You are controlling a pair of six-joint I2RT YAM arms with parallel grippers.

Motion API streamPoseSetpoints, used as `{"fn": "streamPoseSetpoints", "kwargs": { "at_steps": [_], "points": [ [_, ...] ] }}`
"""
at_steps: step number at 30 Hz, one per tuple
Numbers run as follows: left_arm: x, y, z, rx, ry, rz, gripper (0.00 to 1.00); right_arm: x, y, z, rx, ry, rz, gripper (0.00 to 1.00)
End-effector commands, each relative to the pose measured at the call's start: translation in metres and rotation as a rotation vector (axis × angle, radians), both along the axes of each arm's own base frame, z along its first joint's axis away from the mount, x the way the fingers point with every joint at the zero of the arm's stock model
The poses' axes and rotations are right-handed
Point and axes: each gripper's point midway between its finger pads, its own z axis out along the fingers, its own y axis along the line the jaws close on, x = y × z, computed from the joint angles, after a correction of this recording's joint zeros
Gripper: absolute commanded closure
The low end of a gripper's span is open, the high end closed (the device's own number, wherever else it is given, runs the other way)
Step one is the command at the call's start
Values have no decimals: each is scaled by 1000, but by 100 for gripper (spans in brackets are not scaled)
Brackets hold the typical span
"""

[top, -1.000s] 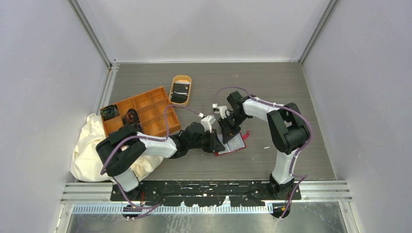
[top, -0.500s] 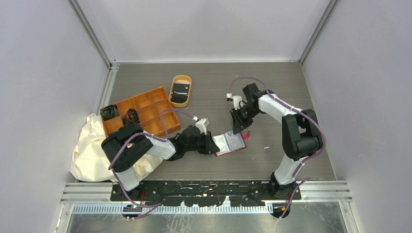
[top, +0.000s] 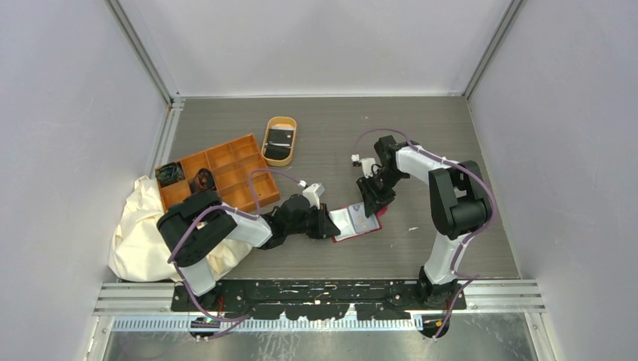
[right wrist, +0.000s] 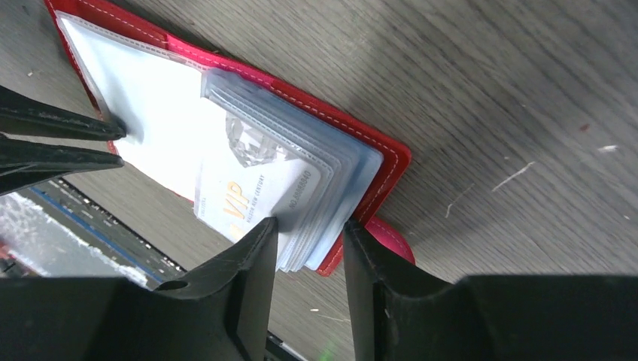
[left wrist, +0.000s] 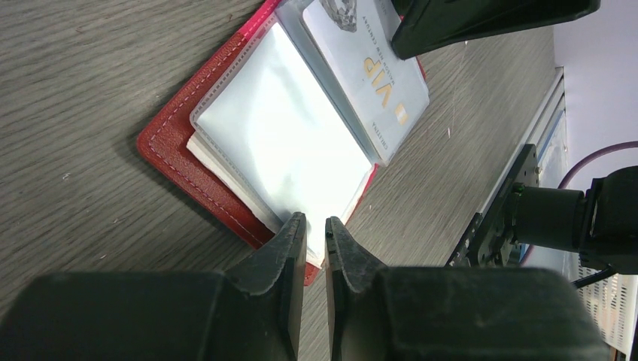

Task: Put the credit cards into the card holder
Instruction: Open the card holder at the center of the board.

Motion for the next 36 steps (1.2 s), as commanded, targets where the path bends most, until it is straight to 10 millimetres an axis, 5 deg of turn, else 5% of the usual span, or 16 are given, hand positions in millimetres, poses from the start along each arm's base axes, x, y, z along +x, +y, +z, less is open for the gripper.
{"fn": "streamPoseSetpoints", "kwargs": {
  "at_steps": [1,7,17,36],
  "points": [
    [7,2,2,11,-27,14,83,-7,2,-5,11,72,12,57],
    [6,0,3,3,-21,5,83,-12,12,0,75,124,13,57],
    [6,-1,6,-3,-24,2,83,13,-4,37,73,-113,-32,51],
    [8,-7,9,-15,-16,-3,83,-12,4,-1,102,155,-22,56]
  ]
}}
